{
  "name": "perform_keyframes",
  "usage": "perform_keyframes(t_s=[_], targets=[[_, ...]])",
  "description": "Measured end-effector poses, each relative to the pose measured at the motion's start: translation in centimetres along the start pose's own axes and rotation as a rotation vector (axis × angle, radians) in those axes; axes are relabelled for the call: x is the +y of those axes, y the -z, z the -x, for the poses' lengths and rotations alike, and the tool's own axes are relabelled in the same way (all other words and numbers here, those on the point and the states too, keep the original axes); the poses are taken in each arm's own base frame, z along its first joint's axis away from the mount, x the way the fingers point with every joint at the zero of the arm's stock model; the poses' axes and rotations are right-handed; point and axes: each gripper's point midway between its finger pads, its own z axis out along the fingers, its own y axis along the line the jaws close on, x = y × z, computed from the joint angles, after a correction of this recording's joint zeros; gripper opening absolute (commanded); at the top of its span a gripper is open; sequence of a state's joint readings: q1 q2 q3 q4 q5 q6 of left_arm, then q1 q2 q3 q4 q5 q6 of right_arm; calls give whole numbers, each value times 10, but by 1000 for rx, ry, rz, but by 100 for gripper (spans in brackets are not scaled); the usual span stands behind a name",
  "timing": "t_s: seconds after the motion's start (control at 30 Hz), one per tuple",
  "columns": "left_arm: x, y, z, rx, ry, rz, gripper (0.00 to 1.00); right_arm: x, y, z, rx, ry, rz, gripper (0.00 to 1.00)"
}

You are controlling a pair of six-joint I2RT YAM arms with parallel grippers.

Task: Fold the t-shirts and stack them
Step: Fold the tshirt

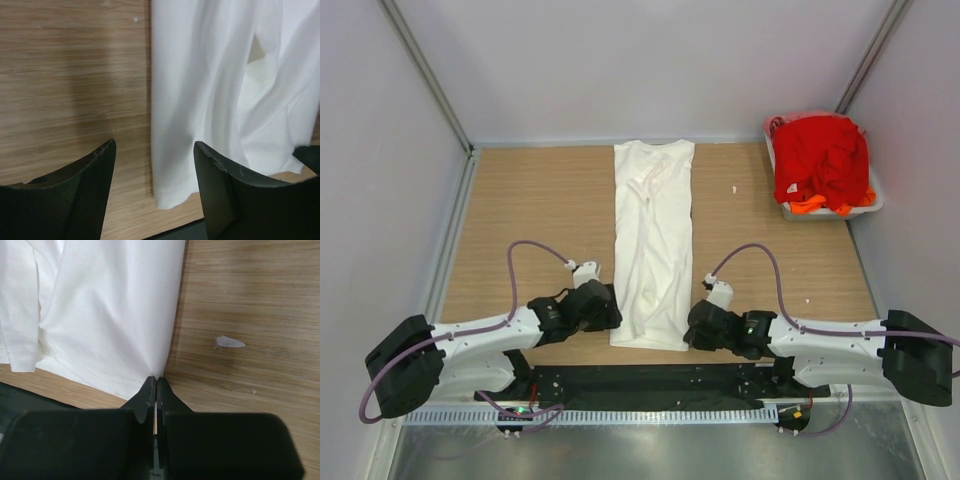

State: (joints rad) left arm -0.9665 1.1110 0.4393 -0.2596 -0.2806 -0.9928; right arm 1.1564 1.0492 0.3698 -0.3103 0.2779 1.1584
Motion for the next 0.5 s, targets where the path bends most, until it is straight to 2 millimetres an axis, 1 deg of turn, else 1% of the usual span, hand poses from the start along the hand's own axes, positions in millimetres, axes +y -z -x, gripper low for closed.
perform_keyframes(t_s=[0.1, 0.17, 0.3, 0.43, 0.47, 0.5], targets=[[-8, -1, -2, 11, 28, -37, 61, 0, -1, 0, 0, -1, -1, 1], [-12, -2, -6, 20, 41, -55, 60, 2, -2, 0, -3, -4, 2, 1], [-19, 2, -16, 28, 62, -101, 51, 5, -4, 1, -8, -8, 10, 1], [-21, 6, -28, 48, 78, -126, 38, 6, -5, 2, -10, -12, 14, 1], [-21, 6, -30, 50, 77, -129, 25, 7, -5, 2, -11, -13, 14, 1], [-22, 7, -32, 53, 85, -133, 19, 7, -5, 2, -11, -13, 15, 1]])
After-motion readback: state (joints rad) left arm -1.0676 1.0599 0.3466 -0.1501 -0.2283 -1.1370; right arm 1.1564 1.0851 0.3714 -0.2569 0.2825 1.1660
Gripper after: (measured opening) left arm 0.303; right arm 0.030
